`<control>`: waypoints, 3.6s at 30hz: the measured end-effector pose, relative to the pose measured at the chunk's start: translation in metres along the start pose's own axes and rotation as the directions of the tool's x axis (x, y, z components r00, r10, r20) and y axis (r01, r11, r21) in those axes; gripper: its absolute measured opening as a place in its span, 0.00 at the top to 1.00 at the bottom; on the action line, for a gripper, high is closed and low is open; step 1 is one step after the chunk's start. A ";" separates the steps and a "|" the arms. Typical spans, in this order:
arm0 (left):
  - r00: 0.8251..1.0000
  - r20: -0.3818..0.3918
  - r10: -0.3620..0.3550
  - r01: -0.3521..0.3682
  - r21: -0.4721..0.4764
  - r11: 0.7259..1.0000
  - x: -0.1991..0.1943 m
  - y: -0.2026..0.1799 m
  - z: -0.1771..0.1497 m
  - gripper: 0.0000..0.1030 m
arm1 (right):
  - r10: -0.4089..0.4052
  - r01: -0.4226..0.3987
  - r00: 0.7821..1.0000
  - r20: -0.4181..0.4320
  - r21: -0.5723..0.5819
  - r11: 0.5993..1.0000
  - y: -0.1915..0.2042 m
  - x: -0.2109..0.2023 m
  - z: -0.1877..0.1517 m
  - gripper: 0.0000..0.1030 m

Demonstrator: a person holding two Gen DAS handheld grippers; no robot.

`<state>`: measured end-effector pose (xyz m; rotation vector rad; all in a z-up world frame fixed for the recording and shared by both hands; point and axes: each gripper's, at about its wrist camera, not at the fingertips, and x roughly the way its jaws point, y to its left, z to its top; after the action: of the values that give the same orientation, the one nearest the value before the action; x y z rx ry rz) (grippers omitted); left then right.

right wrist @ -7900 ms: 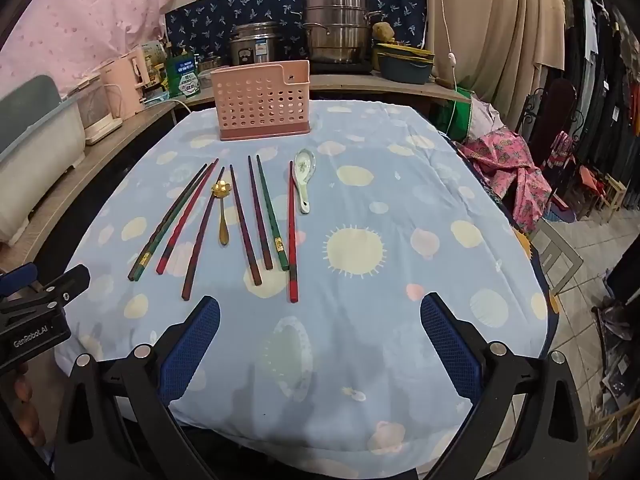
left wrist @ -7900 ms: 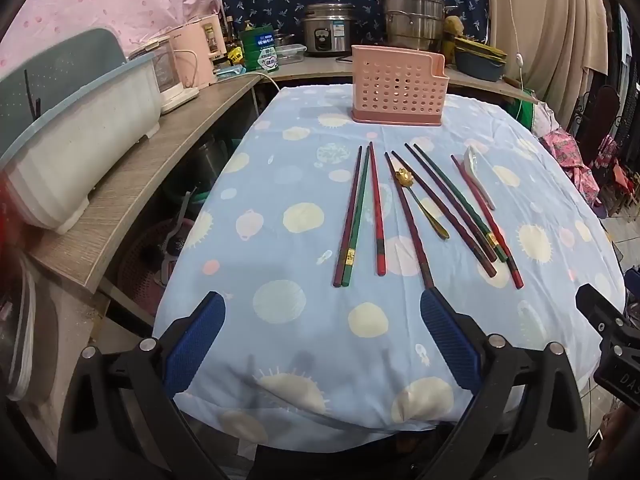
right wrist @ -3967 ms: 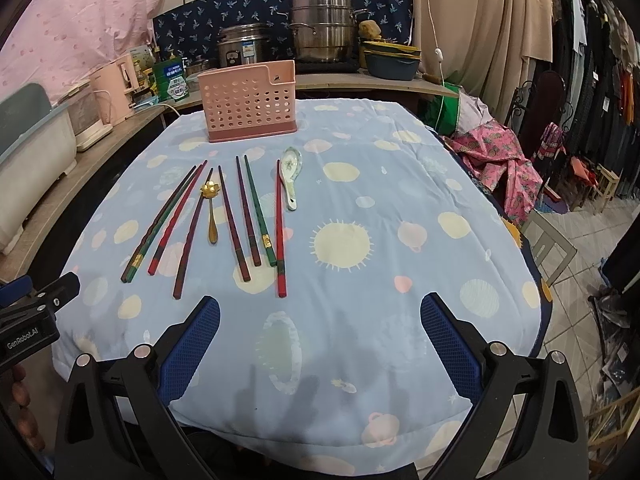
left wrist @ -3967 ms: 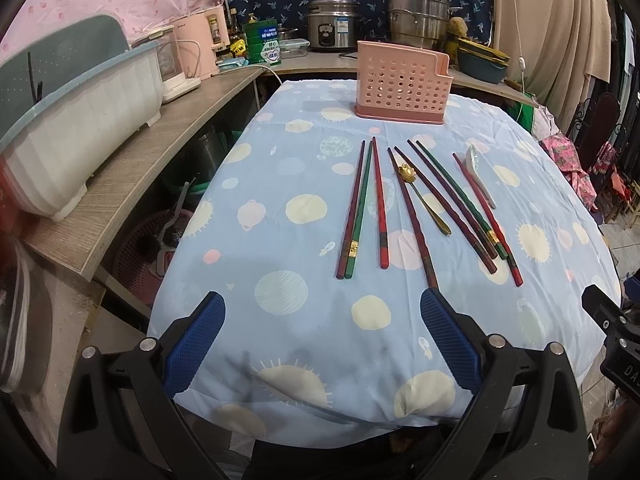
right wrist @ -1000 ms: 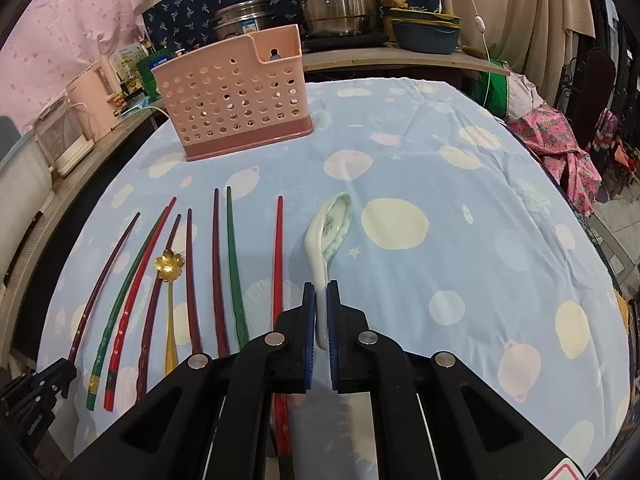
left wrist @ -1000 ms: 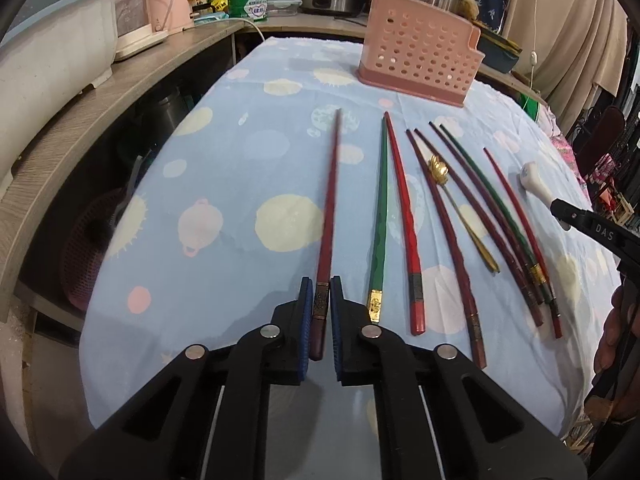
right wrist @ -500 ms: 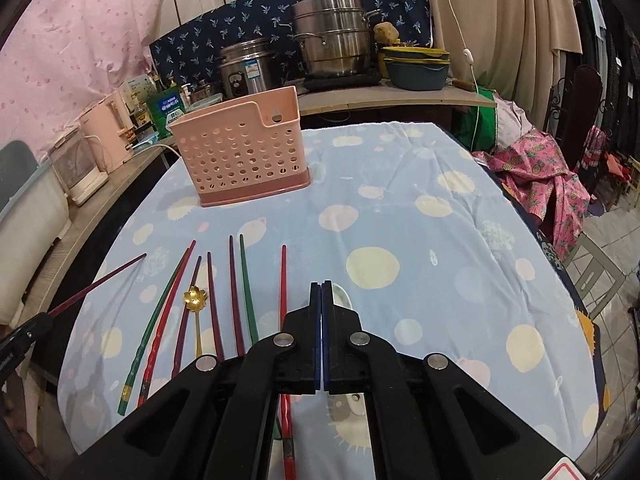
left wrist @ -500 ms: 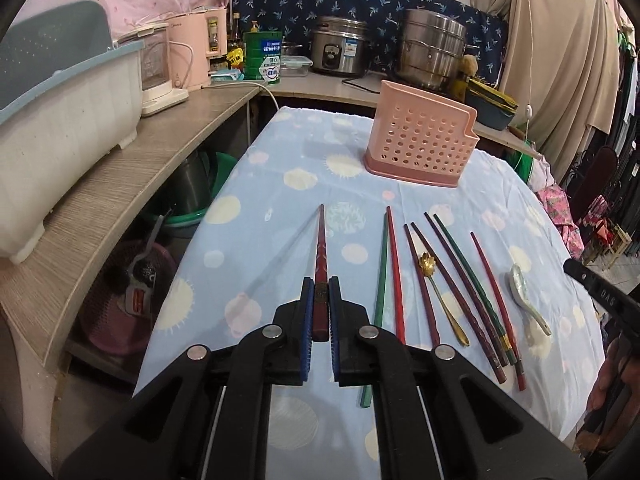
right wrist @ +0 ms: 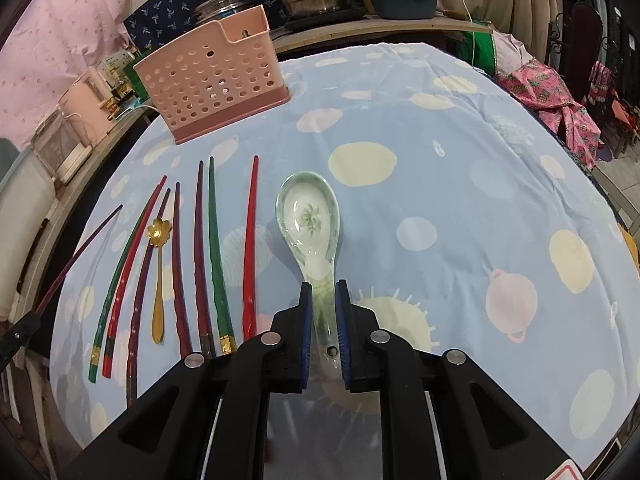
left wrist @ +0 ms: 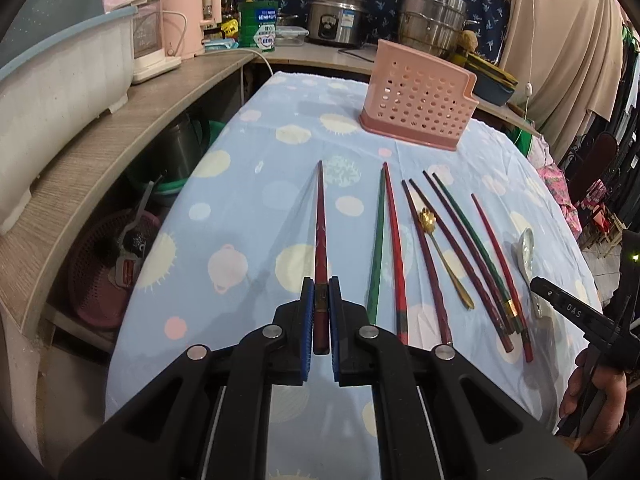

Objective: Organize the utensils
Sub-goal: 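Lift the chopstick with the left tool while the right tool lifts the spoon toward the pink caddy, then lower the chopstick into the caddy and open the left tool while the right tool releases the spoon there, then grasp the green chopstick with the left tool while the right tool grasps a red chopstick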

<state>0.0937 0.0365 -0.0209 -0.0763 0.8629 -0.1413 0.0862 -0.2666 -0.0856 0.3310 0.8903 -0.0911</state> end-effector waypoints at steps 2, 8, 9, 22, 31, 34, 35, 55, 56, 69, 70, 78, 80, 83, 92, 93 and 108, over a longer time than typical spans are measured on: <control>1.000 -0.012 -0.001 0.001 0.000 1.000 0.003 -0.001 -0.003 0.93 | -0.007 0.007 1.000 0.011 -0.009 1.000 0.001 -0.001 -0.002 0.87; 0.999 -0.033 -0.009 0.010 0.006 1.000 0.007 -0.005 -0.010 0.93 | 0.017 -0.017 1.000 -0.010 0.002 1.000 0.003 0.002 -0.012 0.84; 0.999 -0.035 -0.010 0.010 0.007 1.000 0.008 -0.006 -0.011 0.93 | 0.014 -0.014 1.000 0.002 -0.002 1.000 0.003 0.000 -0.015 0.84; 1.000 0.007 -0.008 0.008 0.005 1.000 -0.005 -0.005 -0.004 0.93 | 0.029 -0.028 0.999 0.027 -0.014 1.000 0.004 -0.022 -0.016 0.88; 0.990 0.141 -0.015 0.016 -0.010 1.000 -0.035 -0.002 0.041 0.93 | 0.056 -0.051 0.986 0.155 -0.034 0.998 0.012 -0.063 0.025 0.93; 0.983 0.182 -0.016 0.020 -0.018 1.000 -0.042 -0.001 0.058 0.93 | 0.053 -0.046 0.982 0.180 -0.044 0.998 0.013 -0.068 0.038 0.94; 0.981 0.194 -0.016 0.020 -0.021 1.000 -0.043 0.000 0.063 0.93 | 0.053 -0.045 0.981 0.187 -0.046 0.998 0.013 -0.069 0.042 0.94; 0.911 0.410 -0.040 0.038 0.011 0.999 -0.068 -0.020 0.206 0.93 | 0.184 -0.159 0.939 0.291 -0.105 0.982 0.039 -0.071 0.155 0.94; 0.905 0.422 -0.045 0.044 0.011 0.999 -0.068 -0.021 0.217 0.93 | 0.192 -0.164 0.934 0.301 -0.115 0.980 0.043 -0.071 0.165 0.94; 0.811 0.574 -0.111 0.110 0.036 0.993 -0.042 -0.062 0.325 0.94 | 0.277 -0.244 0.881 0.383 -0.134 0.961 0.077 -0.020 0.280 0.94; 0.816 0.566 -0.118 0.116 0.039 0.992 -0.034 -0.065 0.330 0.94 | 0.280 -0.252 0.883 0.376 -0.121 0.960 0.077 -0.012 0.285 0.94; 0.851 0.506 -0.139 0.120 0.070 0.990 0.017 -0.086 0.336 0.93 | 0.282 -0.272 0.910 0.303 -0.074 0.959 0.071 0.036 0.291 0.94; 0.864 0.485 -0.139 0.123 0.065 0.990 0.029 -0.084 0.334 0.93 | 0.272 -0.263 0.917 0.291 -0.070 0.962 0.069 0.046 0.288 0.94; 0.879 0.457 -0.135 0.124 0.055 0.991 0.041 -0.080 0.328 0.93 | 0.265 -0.258 0.924 0.275 -0.064 0.964 0.067 0.054 0.285 0.94; 0.893 0.436 -0.109 0.112 0.019 0.994 0.042 -0.069 0.315 0.73 | 0.251 -0.246 0.926 0.283 -0.052 0.968 0.060 0.052 0.272 0.88; 0.894 0.436 -0.106 0.110 0.015 0.994 0.040 -0.068 0.312 0.66 | 0.252 -0.249 0.925 0.283 -0.049 0.967 0.059 0.049 0.270 0.88; 0.935 0.338 -0.104 0.088 0.062 0.994 -0.003 -0.048 0.217 0.34 | 0.242 -0.239 0.929 0.278 -0.047 0.970 0.046 -0.026 0.186 0.66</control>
<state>0.2522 -0.0081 0.1278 -0.0962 0.5083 -0.2323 0.2185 -0.2845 0.0535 0.4029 0.5613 0.0929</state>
